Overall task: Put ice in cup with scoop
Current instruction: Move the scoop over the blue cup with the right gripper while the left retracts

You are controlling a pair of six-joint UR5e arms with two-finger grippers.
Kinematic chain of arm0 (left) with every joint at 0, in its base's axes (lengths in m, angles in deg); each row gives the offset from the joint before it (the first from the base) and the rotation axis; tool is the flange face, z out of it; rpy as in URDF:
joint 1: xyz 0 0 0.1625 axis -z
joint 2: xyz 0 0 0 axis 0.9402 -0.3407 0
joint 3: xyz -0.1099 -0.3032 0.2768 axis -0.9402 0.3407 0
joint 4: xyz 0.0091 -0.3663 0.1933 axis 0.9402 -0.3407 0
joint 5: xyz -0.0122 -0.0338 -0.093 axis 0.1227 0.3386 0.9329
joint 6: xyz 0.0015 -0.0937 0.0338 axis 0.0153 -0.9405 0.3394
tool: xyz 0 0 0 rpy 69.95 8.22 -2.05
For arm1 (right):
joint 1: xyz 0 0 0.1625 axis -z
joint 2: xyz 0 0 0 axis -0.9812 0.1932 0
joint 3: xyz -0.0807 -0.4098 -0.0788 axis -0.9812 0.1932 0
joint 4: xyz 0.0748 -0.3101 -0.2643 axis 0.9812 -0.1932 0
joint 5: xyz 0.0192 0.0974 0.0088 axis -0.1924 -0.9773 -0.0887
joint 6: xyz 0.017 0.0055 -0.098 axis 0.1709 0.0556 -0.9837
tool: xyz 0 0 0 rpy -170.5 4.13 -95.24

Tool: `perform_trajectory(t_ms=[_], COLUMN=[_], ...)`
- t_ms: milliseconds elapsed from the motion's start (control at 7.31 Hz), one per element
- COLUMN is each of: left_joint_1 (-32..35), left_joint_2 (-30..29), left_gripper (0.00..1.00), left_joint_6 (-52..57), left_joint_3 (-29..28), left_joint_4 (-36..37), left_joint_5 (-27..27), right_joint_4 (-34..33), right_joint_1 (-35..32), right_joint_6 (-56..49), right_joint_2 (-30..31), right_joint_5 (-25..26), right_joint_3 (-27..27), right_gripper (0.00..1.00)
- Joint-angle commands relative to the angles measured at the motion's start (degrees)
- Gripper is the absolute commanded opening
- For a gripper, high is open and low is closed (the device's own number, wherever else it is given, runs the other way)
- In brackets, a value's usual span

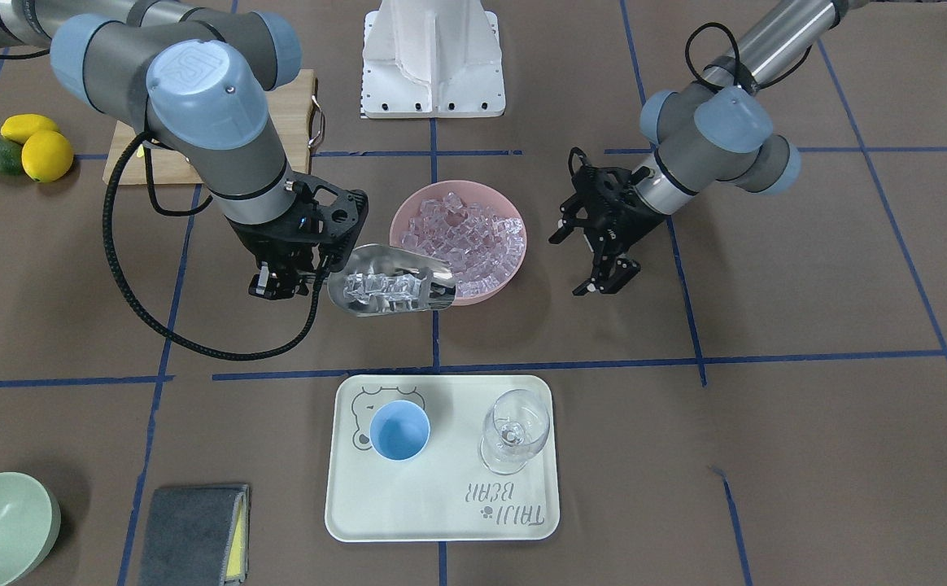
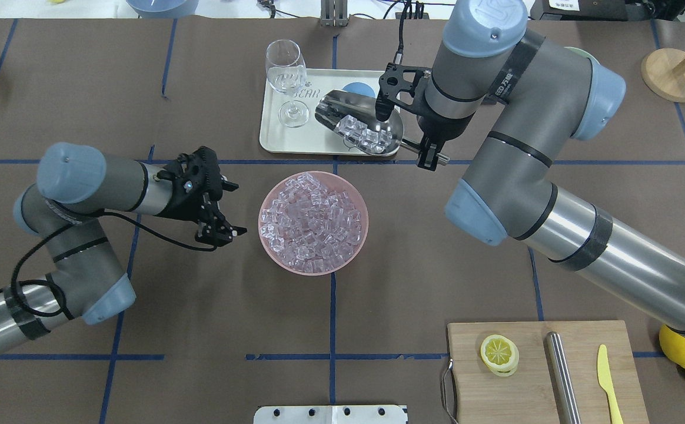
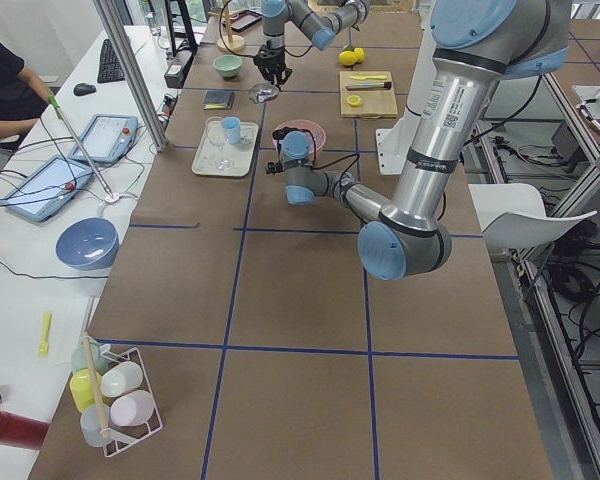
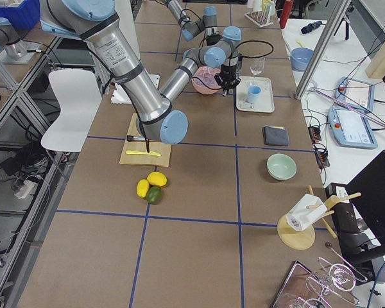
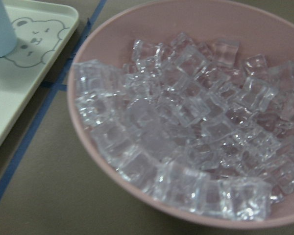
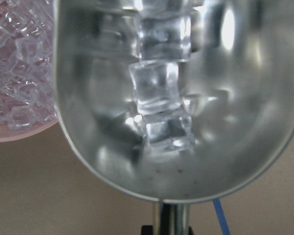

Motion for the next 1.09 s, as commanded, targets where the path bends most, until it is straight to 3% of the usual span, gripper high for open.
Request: perform_trajectory(t_ms=[0,274,684,957], left_joint_1=[5.58,10.75,13.42,16.75], left_joint_2=[2.68,4.62,5.24,5.25], left_gripper=[1.00,1.00,1.00,1.00], left_joint_6=[0.08,-3.67,-5.37,-5.29], left_joint_3=[0.77,0.95,3.22,6.81], left_joint_4=[-0.06,1.33,8.61,20.78], left_joint_5=[0.22,0.14,0.22,0.23], right_joint_4=[-6.93,-11.60,-12.41,-17.04], right_joint_1=[-2.26,-3.93,-3.68,-1.49], right_joint_6=[3.96,3.97,3.97,3.97], right_joint_2=[-0.33,-0.68,-1.56,-8.02], right_joint_5=[0.27,1.15,5.62,10.09], right_joint_3=[-2.75,-2.68,-1.72,4.93], right_gripper=[0.00,0.00,0.00,0.00])
